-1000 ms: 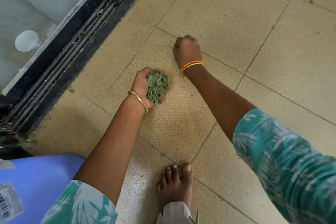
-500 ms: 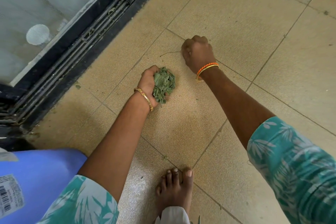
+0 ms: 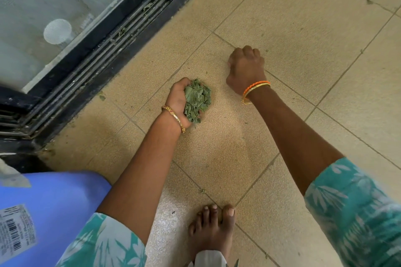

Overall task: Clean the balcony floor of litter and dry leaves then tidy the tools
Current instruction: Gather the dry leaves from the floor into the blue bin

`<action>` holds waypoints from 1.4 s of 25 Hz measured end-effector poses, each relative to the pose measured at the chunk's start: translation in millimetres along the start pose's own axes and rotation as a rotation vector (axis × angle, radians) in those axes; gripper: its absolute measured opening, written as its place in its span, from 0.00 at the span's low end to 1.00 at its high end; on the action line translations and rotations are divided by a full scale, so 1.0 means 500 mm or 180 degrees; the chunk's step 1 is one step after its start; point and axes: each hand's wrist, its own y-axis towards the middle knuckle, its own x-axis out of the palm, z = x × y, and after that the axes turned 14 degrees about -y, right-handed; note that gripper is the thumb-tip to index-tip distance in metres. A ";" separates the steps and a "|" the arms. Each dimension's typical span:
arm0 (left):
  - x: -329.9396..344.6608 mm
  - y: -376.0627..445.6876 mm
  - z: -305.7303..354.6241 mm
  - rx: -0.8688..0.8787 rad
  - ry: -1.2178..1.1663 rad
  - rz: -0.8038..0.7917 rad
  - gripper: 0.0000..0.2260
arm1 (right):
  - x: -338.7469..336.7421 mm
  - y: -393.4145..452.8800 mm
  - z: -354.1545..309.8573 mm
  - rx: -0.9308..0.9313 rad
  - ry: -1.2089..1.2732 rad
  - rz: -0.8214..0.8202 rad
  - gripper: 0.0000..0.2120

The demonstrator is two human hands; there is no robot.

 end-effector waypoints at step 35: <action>-0.852 0.038 0.261 -0.3821 -0.6291 0.2896 0.30 | -0.687 -0.382 -0.487 0.1877 0.4089 -0.2002 0.13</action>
